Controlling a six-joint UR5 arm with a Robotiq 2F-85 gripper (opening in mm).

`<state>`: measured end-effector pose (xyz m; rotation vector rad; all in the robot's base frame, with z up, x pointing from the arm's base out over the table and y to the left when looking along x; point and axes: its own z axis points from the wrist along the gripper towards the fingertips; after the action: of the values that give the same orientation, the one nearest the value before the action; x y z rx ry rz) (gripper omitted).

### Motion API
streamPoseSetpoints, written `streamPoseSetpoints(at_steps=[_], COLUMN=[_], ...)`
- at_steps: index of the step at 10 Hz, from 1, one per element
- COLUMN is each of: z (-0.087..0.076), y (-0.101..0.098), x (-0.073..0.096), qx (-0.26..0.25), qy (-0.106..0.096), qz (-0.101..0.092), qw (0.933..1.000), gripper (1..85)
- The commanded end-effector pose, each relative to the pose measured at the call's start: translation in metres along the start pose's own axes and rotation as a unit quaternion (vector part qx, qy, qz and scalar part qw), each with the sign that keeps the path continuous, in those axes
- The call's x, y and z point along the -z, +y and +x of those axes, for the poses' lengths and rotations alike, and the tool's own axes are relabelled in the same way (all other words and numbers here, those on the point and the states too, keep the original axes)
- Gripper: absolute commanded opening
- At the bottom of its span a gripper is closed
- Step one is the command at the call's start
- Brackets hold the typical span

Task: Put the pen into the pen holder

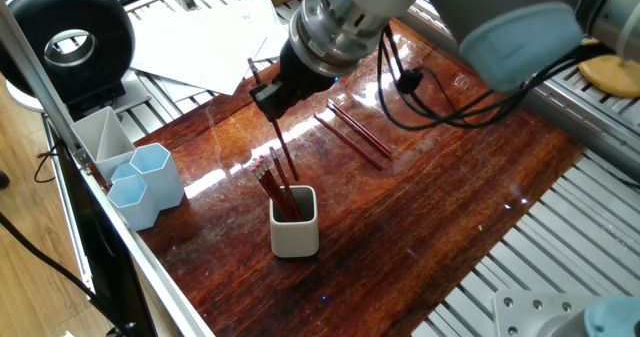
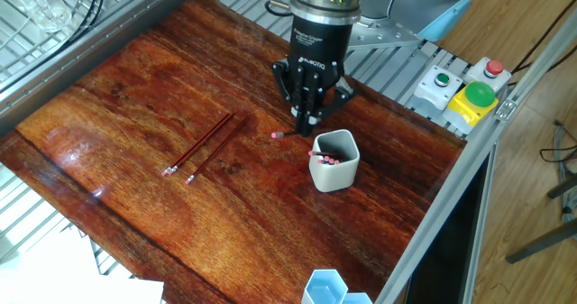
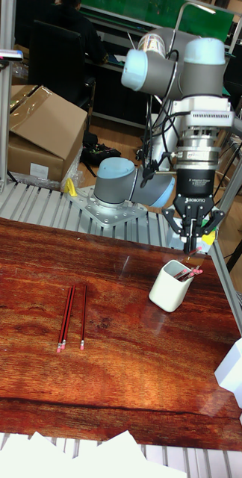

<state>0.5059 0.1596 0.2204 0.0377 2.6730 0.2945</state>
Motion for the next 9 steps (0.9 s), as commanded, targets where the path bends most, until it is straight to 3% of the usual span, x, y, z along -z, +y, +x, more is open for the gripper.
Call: streamPoseSetpoints(at_steps=[1, 9], z=[0.008, 0.022], y=[-0.001, -0.006], x=[-0.016, -0.046], qx=[-0.007, -0.010], qy=[-0.014, -0.039], qz=[-0.002, 0.008], qw=[0.9999, 0.9992], gripper=[1.0, 1.0])
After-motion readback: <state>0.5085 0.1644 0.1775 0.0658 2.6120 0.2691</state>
